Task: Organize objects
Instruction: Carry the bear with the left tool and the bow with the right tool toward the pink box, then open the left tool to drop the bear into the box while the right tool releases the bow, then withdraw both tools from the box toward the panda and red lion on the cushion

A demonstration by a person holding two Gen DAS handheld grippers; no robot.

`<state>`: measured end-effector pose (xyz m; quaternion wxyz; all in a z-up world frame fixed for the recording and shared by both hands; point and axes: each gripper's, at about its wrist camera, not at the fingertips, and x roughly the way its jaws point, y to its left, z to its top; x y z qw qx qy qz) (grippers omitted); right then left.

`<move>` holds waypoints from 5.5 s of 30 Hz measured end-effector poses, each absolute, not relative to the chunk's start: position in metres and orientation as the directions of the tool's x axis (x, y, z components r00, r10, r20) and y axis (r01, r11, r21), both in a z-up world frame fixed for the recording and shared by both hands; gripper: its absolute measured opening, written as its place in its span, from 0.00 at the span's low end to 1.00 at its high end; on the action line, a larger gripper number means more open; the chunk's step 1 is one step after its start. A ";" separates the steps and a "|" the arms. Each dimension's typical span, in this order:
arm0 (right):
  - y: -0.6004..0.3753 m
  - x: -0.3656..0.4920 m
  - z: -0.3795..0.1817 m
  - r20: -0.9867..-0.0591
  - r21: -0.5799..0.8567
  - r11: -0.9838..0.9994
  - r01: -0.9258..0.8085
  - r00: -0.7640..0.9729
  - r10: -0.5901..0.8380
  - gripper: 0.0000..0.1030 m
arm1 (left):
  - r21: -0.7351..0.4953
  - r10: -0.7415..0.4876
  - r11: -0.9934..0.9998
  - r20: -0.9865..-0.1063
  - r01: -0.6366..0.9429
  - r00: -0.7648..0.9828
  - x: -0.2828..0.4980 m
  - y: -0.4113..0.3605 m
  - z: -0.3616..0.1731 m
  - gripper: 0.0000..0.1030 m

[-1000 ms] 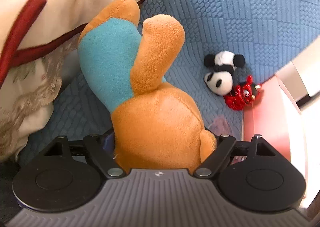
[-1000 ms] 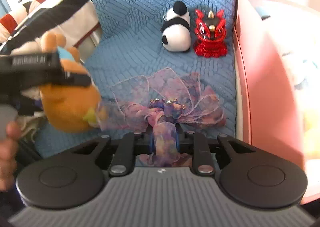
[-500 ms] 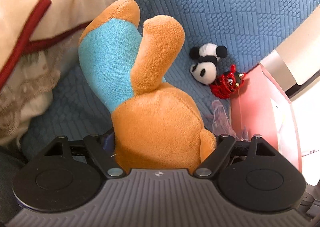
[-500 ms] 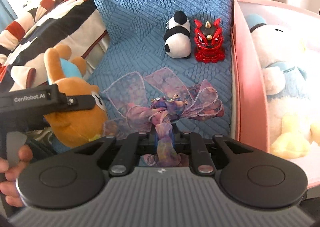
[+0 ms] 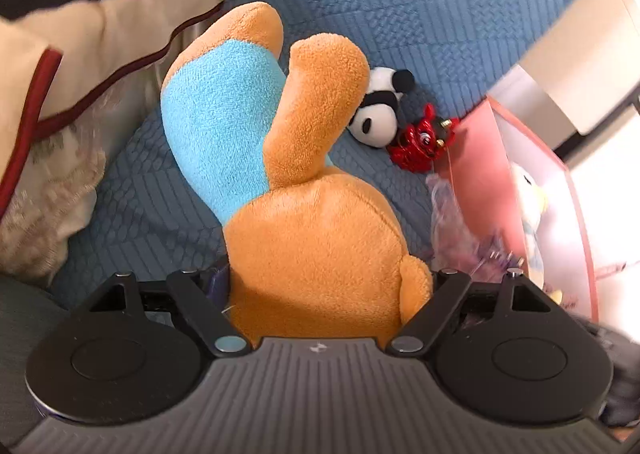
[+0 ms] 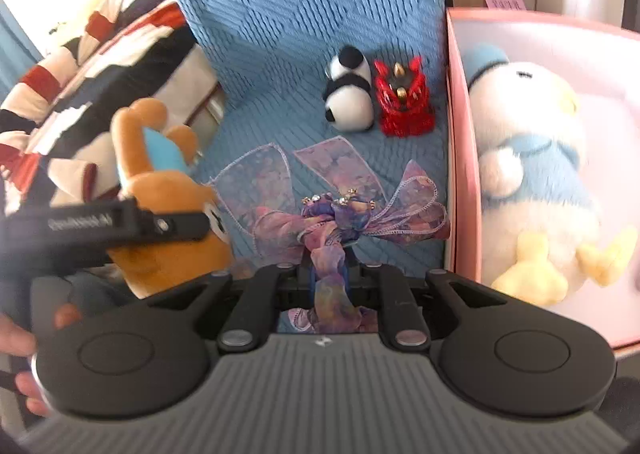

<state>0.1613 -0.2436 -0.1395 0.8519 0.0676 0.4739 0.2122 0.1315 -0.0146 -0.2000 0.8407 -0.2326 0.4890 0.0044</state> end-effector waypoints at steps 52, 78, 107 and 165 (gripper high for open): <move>-0.452 0.206 -0.057 -0.701 0.233 0.967 -0.108 0.670 0.243 0.15 | -0.335 -0.388 0.921 -0.825 0.197 0.411 0.248 -0.283 -0.106 0.82; -0.512 0.246 -0.151 -0.785 0.240 0.971 -0.020 0.584 0.206 0.19 | -0.300 -0.383 0.909 -0.874 0.288 0.299 0.284 -0.380 -0.153 0.84; -0.470 0.186 -0.043 -0.654 0.263 0.964 -0.043 0.726 0.211 0.64 | -0.402 -0.491 0.871 -0.726 0.283 0.481 0.214 -0.270 -0.062 0.88; -0.246 0.119 -0.108 -0.657 0.152 0.953 -0.262 0.693 0.296 0.96 | -0.344 -0.244 0.939 -0.630 0.017 0.737 0.121 -0.033 -0.156 0.88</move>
